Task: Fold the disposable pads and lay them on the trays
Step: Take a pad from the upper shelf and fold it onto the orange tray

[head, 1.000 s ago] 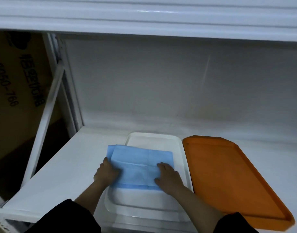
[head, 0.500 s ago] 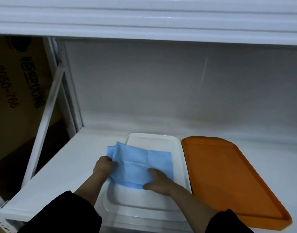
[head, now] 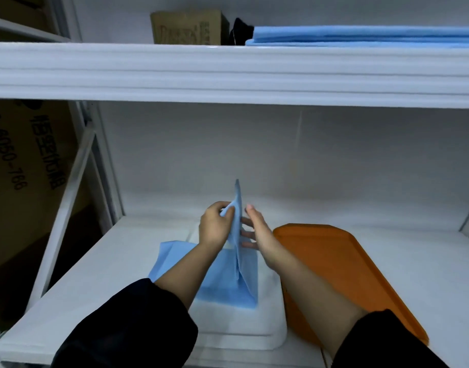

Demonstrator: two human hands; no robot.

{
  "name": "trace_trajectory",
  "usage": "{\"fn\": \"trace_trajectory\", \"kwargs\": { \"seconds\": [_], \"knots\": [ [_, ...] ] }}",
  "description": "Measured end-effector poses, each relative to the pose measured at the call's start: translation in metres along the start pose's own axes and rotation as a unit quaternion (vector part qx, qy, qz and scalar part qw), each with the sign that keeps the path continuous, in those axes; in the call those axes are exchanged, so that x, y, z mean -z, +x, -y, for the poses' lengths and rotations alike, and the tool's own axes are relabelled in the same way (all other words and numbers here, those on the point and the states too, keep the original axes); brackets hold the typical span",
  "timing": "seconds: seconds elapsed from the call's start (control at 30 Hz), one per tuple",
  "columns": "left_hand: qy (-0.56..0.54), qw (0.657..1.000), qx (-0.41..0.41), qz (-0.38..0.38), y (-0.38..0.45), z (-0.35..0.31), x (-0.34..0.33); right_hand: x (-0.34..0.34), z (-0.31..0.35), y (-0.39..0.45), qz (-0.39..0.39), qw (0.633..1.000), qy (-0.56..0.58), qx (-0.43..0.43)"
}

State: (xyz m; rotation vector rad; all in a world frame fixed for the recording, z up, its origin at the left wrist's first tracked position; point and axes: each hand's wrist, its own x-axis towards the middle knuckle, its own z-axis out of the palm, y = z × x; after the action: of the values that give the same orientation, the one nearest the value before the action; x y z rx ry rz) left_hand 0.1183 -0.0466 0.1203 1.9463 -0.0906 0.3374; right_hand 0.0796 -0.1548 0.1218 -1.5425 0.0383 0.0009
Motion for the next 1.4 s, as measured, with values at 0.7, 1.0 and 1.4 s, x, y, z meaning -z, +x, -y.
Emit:
{"fn": "trace_trajectory", "kwargs": {
  "seconds": [0.7,1.0,1.4],
  "knots": [
    [0.082,0.931,0.140,0.327,-0.066,0.005,-0.090,0.202,-0.064,-0.034,-0.268,0.943,-0.196,-0.021],
    [0.225,0.889,0.179,0.355,-0.076,0.060,-0.098,0.223,-0.122,-0.033,-0.219,0.931,-0.258,-0.138],
    [0.113,0.923,0.201,0.309,-0.070,0.064,-0.117,0.234,-0.141,-0.033,-0.167,0.858,-0.436,-0.216]
  ]
}}
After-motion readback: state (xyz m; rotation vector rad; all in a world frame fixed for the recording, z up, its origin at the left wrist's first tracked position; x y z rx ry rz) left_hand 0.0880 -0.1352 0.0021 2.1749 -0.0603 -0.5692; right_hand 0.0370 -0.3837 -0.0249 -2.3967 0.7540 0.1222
